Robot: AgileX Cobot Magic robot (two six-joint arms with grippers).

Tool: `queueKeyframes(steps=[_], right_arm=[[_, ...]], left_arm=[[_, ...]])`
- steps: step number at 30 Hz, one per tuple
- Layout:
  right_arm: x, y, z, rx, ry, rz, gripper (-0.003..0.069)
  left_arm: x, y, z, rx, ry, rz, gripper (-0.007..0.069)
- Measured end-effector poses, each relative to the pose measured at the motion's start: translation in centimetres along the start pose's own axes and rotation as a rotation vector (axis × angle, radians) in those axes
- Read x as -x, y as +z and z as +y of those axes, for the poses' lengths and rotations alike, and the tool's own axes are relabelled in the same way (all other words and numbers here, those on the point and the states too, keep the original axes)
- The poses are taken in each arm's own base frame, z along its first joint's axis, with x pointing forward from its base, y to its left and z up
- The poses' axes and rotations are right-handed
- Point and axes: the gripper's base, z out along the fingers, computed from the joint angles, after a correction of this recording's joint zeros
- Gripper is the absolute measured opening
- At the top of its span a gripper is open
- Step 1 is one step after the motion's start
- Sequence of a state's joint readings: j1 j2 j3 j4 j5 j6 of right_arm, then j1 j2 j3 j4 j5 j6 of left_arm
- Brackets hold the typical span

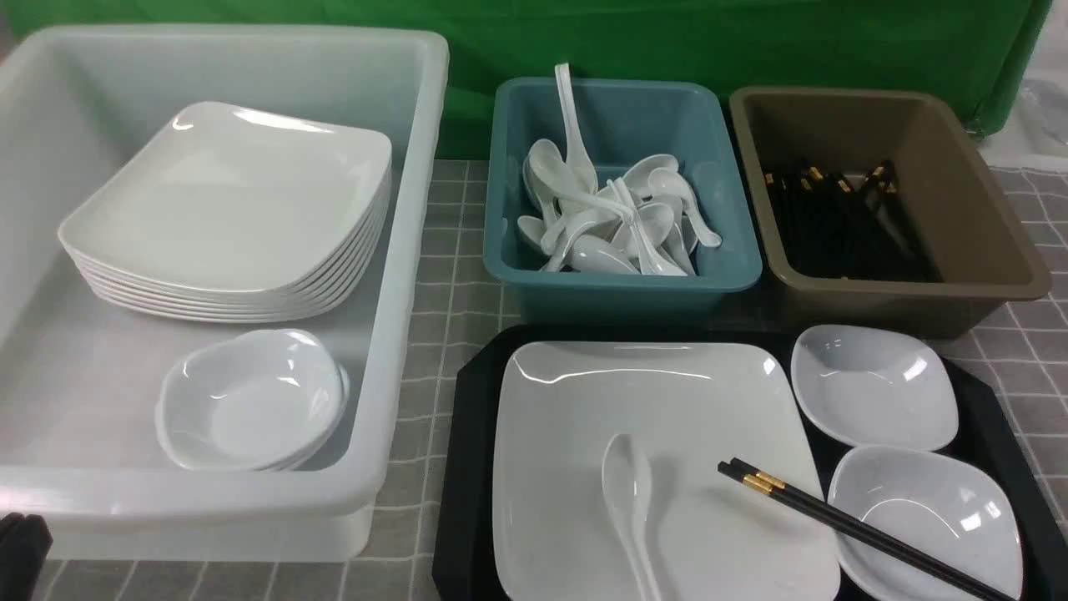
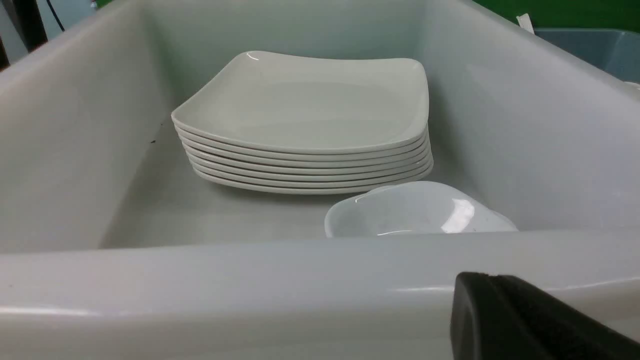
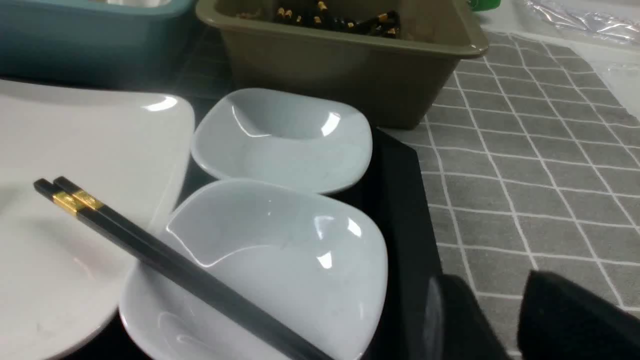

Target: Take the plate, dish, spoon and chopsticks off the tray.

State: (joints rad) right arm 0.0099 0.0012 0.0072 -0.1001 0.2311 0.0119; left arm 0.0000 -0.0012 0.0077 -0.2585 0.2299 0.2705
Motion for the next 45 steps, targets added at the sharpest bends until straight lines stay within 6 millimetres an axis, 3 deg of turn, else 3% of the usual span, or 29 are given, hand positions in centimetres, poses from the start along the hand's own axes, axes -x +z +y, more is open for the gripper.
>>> queueKeyframes(steps=[33,35,43,45], right_arm=[[0.0,0.0,0.0,0.000,0.000,0.000,0.0240],[0.0,0.0,0.0,0.000,0.000,0.000,0.0240],[0.0,0.0,0.0,0.000,0.000,0.000,0.0240],[0.0,0.0,0.0,0.000,0.000,0.000,0.0240]], left_arm=[[0.5,0.0,0.1,0.014,-0.005,-0.053,0.0021],[0.8,0.0,0.2,0.019,-0.041,-0.091,0.0021],[2.3,-0.3,0.8,0.008,-0.593,-0.278,0.0021],[2.5,-0.4,0.9,0.007,-0.655,-0.302,0.0021]])
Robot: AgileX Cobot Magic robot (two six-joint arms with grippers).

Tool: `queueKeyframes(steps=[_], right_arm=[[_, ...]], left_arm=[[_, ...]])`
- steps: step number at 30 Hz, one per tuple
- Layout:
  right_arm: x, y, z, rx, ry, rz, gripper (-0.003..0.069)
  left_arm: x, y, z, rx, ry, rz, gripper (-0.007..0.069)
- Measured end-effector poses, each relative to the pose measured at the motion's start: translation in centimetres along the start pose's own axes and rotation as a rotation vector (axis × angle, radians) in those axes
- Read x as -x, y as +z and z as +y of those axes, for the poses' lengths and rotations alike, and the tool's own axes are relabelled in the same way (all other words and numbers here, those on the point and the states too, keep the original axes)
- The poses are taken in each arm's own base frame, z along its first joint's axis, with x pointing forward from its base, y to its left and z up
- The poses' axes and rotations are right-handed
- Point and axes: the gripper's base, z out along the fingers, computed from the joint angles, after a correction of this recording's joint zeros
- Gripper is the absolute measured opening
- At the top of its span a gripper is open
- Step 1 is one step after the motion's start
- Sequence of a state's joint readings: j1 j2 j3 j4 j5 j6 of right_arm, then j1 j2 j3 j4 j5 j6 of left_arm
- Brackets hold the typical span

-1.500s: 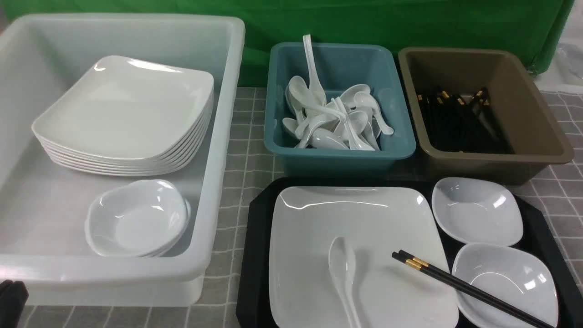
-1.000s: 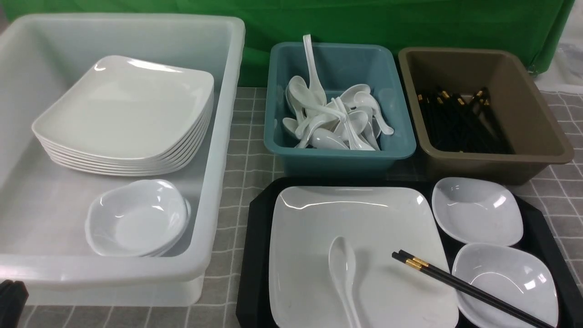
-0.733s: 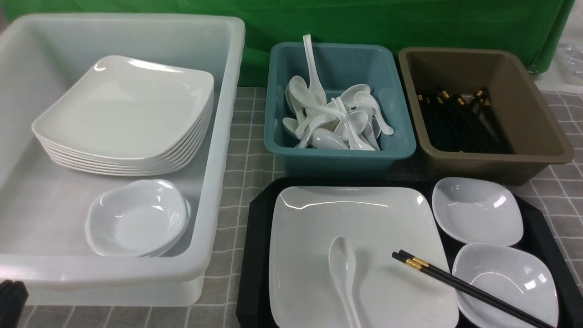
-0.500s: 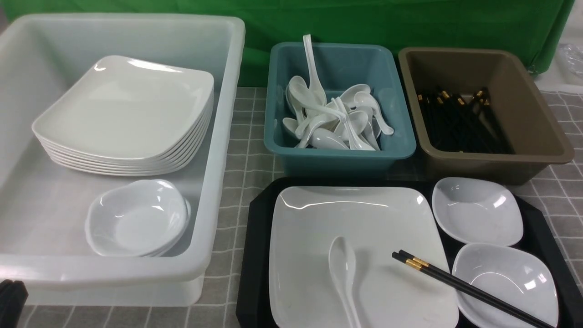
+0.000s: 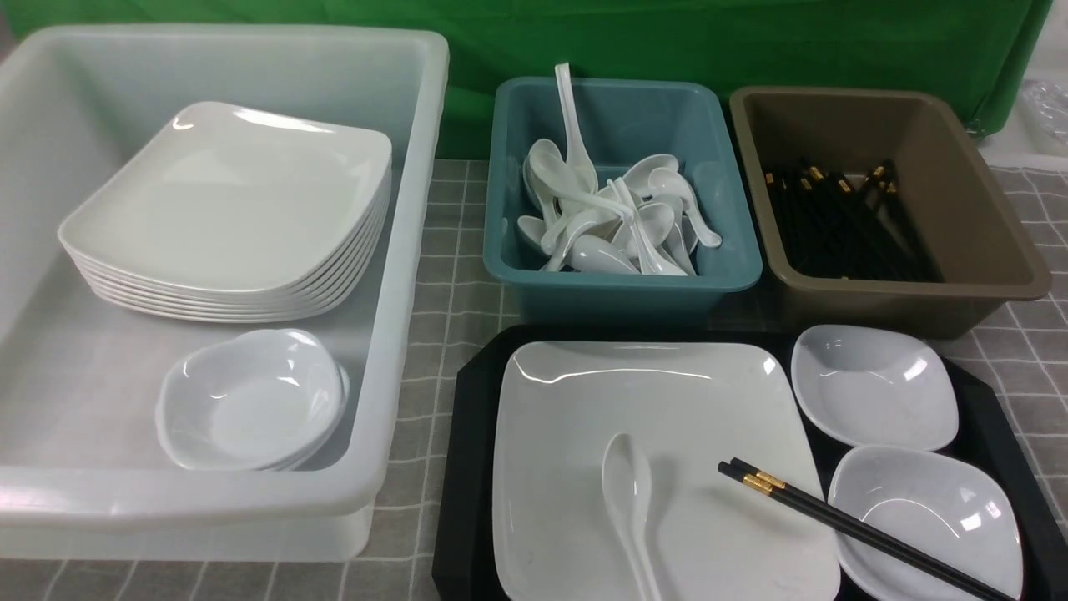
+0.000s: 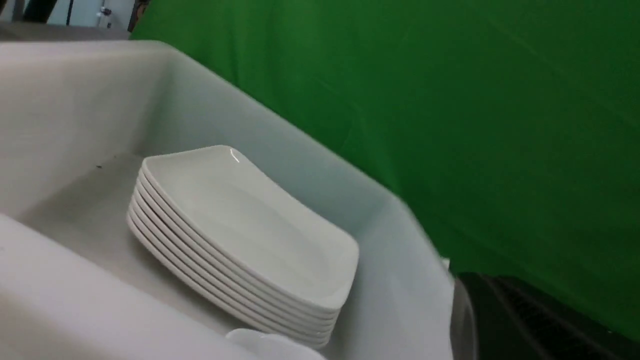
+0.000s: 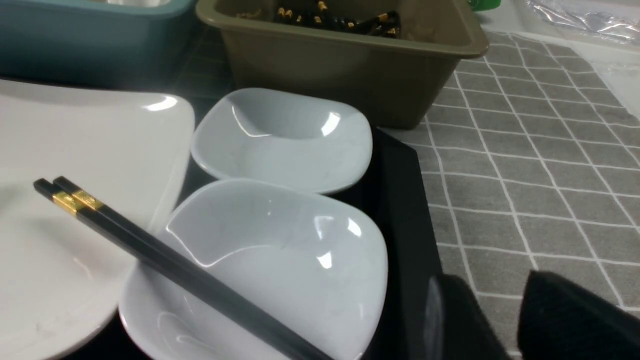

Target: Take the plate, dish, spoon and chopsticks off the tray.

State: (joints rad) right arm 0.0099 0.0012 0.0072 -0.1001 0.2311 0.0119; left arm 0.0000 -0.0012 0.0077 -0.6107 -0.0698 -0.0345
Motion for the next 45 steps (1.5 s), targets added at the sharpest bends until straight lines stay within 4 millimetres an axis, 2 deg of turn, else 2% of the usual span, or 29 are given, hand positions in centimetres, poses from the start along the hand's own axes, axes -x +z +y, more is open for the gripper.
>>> queueKeyframes(steps=[4,6,7,10,11,14,17,21,22,25,31,32,37,39,45], right_arm=[[0.0,0.0,0.0,0.000,0.000,0.000,0.0240],[0.0,0.0,0.0,0.000,0.000,0.000,0.0240],[0.0,0.0,0.0,0.000,0.000,0.000,0.0240],[0.0,0.0,0.0,0.001,0.000,0.000,0.0240],[0.0,0.0,0.0,0.002,-0.001,0.000,0.0240],[0.0,0.0,0.0,0.003,-0.001,-0.001,0.0240],[0.0,0.0,0.0,0.003,-0.001,-0.001,0.0240],[0.0,0.0,0.0,0.003,-0.001,-0.001,0.0239],[0.0,0.0,0.0,0.003,-0.001,-0.001,0.0239],[0.0,0.0,0.0,0.003,-0.002,-0.001,0.0240],[0.1,0.0,0.0,0.006,0.010,-0.010,0.0240],[0.2,0.0,0.1,0.012,0.053,-0.019,0.0240],[1.3,-0.1,0.5,0.093,0.552,-0.124,0.0240],[1.7,-0.2,0.4,0.112,0.674,-0.167,0.0240],[2.1,-0.3,0.4,0.134,0.752,-0.207,0.0239]], left_arm=[[0.2,0.0,-0.1,-0.003,-0.091,-0.012,0.0021],[0.8,-0.1,-1.0,-0.027,-0.081,0.030,0.0021],[1.2,-0.2,-1.6,-0.043,-0.053,0.054,0.0021],[3.9,-0.3,-4.6,-0.097,0.119,0.114,0.0021],[4.0,-0.3,-4.7,-0.099,0.138,0.130,0.0021],[6.1,0.8,-7.3,-0.132,0.313,0.281,0.0021],[6.6,2.5,-8.9,-0.196,0.390,0.440,0.0021],[6.3,4.5,-10.8,-0.317,0.478,0.617,0.0021],[6.3,4.5,-10.8,-0.317,0.478,0.617,0.0021],[4.9,6.2,-12.0,-0.396,0.505,0.738,0.0021],[3.3,7.4,-12.3,-0.415,0.518,0.821,0.0021],[3.2,7.5,-12.3,-0.418,0.525,0.821,0.0021],[3.6,7.2,-12.4,-0.460,0.586,0.788,0.0021],[3.6,7.2,-12.5,-0.468,0.585,0.779,0.0021],[3.6,7.1,-12.5,-0.473,0.592,0.787,0.0021]])
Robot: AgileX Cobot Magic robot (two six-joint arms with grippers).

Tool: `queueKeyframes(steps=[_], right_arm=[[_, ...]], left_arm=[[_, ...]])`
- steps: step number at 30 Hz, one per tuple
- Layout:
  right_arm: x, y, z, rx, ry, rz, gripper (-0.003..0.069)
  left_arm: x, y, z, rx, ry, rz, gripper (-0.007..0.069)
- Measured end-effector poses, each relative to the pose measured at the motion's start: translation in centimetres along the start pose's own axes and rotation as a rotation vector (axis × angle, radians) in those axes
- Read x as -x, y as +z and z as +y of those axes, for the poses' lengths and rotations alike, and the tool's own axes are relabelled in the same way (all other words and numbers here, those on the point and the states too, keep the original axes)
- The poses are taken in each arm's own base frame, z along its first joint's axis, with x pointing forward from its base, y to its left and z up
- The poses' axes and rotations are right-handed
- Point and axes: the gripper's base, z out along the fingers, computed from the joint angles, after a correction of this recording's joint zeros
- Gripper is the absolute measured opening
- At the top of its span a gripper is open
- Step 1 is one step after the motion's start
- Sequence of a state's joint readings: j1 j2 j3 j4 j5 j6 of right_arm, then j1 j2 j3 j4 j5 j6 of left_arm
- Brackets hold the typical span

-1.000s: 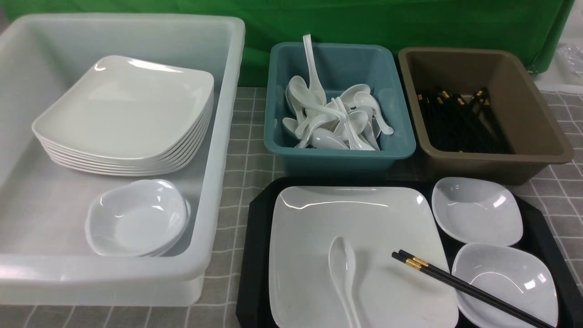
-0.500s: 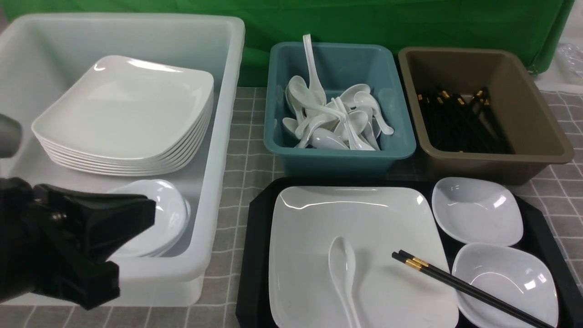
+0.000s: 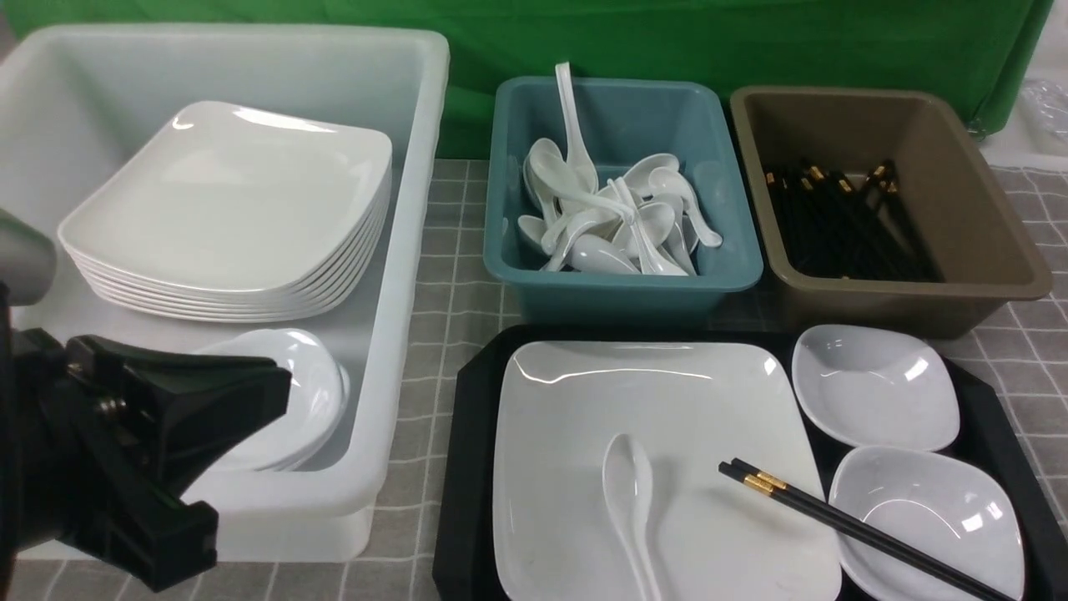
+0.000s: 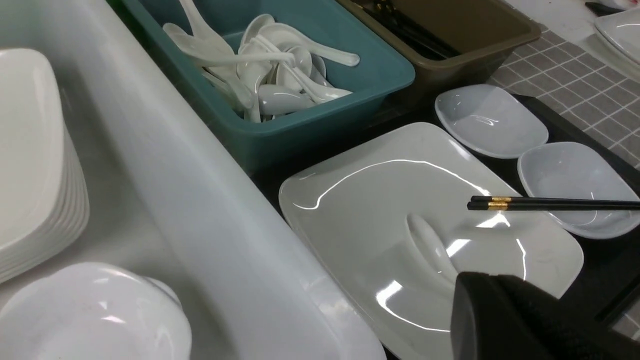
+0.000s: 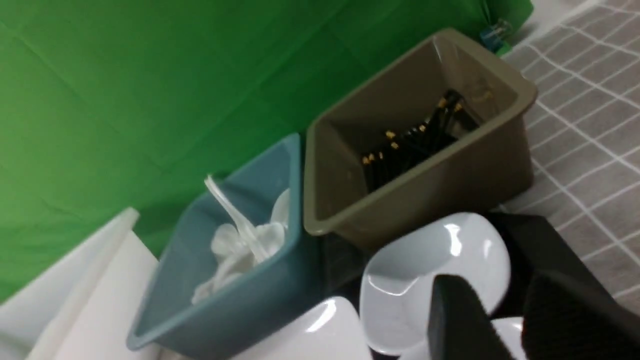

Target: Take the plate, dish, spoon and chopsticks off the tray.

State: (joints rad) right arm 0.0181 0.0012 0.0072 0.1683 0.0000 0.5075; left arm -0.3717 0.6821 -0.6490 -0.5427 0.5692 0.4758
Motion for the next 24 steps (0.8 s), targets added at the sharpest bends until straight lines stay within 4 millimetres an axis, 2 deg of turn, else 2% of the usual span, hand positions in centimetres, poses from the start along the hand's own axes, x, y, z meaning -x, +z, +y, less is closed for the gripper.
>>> queueKeyframes(steps=[3,6,9,11,12,13,15,17,19,24], right_arm=[[0.2,-0.1,0.6,-0.002,-0.016,0.075,0.0228],[2.8,-0.1,3.6,0.012,-0.221,0.266,0.0198],[5.2,1.3,6.7,0.026,-0.436,0.503,0.0195],[5.7,3.3,8.2,0.024,-0.600,0.749,0.0196],[6.0,3.8,8.6,0.028,-0.625,0.780,0.0197],[5.9,5.4,9.3,0.028,-0.692,0.908,0.0205],[5.6,7.8,9.8,0.019,-0.749,1.046,0.0231],[5.2,9.4,9.9,0.014,-0.784,1.110,0.0255],[4.4,12.1,9.6,-0.012,-0.847,1.192,0.0302],[3.2,14.3,8.8,-0.028,-0.904,1.280,0.0374]], left_arm=[[0.1,0.0,0.1,0.006,0.015,-0.011,0.0021],[0.4,0.0,0.2,0.020,0.049,-0.041,0.0021],[0.7,0.0,0.3,0.039,0.070,-0.073,0.0021],[0.9,-0.1,0.4,0.049,0.079,-0.096,0.0021],[1.0,-0.1,0.4,0.050,0.082,-0.099,0.0021],[1.1,-0.2,0.4,0.047,0.091,-0.101,0.0021],[1.3,-0.3,0.2,0.031,0.097,-0.090,0.0021],[1.4,-0.5,-0.1,0.012,0.112,-0.077,0.0021],[1.2,-1.1,-0.5,-0.022,0.123,-0.066,0.0021],[0.8,-3.2,-1.5,-0.055,0.149,-0.101,0.0021]])
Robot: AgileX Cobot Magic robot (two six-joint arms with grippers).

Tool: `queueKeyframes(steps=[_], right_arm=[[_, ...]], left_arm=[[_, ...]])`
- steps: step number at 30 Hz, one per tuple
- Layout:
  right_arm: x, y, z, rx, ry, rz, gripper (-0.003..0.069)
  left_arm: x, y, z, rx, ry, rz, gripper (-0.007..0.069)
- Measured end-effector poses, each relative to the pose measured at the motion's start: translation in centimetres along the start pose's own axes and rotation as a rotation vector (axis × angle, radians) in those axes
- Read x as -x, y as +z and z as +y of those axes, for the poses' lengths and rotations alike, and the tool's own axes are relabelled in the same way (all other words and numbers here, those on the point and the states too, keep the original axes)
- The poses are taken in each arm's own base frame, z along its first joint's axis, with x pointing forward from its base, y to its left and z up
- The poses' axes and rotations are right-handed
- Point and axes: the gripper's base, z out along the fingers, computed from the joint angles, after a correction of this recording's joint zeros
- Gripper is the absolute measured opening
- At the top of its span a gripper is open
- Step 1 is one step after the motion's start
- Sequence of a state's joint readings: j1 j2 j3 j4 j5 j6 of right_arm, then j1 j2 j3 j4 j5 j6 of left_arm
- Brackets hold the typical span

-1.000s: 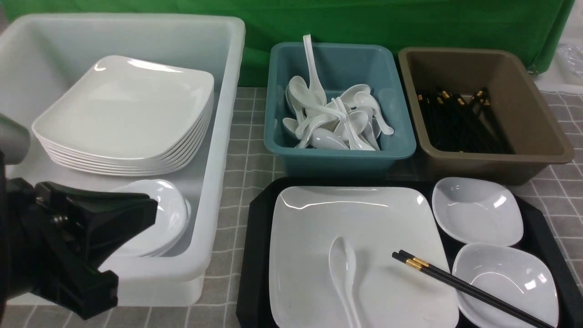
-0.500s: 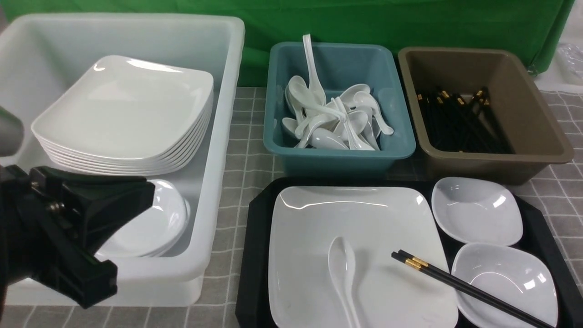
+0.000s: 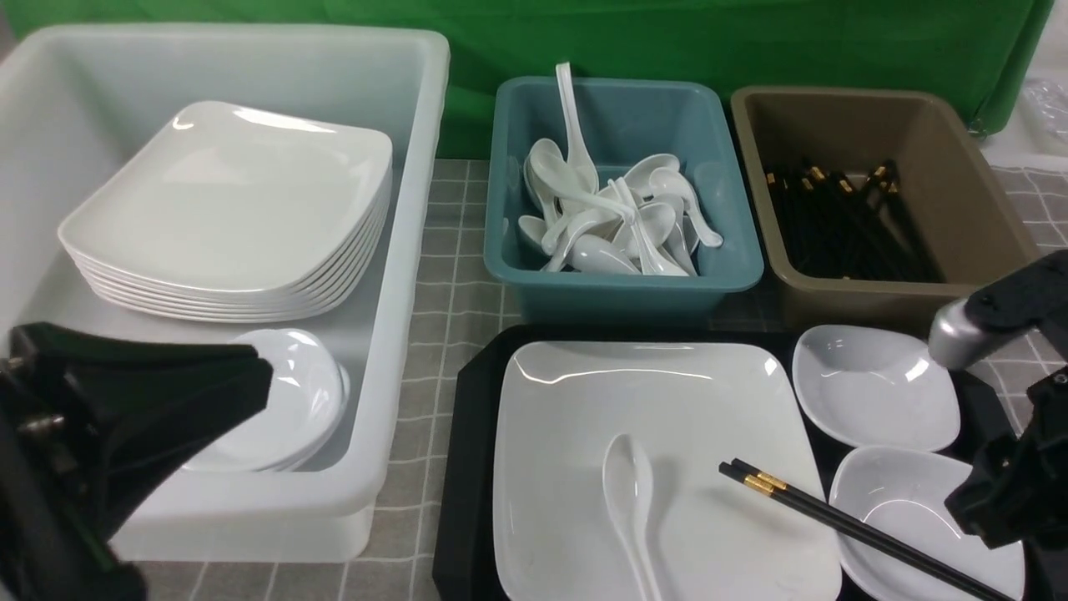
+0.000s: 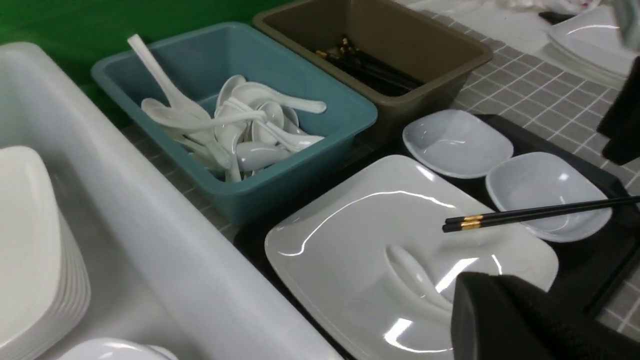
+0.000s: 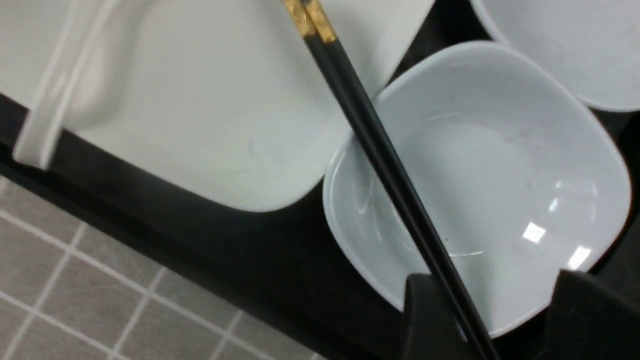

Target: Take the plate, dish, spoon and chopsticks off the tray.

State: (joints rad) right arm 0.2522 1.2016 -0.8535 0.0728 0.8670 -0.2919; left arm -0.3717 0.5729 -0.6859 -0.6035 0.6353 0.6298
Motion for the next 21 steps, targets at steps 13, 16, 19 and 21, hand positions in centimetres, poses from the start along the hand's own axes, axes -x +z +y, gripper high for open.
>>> queueKeyframes(steps=[13,16,19,21], right_arm=[[1.2,4.1,-0.7,0.026,-0.060,0.134,0.0519],[1.5,5.7,-1.0,0.028,-0.070,0.179,0.0521],[1.7,7.6,-1.2,0.037,-0.078,0.226,0.0521],[1.8,8.5,-1.3,0.045,-0.088,0.250,0.0521]], left_arm=[[-0.1,-2.6,-1.0,0.009,0.073,-0.056,0.0021],[-0.1,-2.6,-0.9,0.012,0.076,-0.057,0.0021],[-0.1,-2.6,-0.9,0.012,0.076,-0.058,0.0021],[-0.1,-2.6,-0.9,0.012,0.076,-0.058,0.0021]])
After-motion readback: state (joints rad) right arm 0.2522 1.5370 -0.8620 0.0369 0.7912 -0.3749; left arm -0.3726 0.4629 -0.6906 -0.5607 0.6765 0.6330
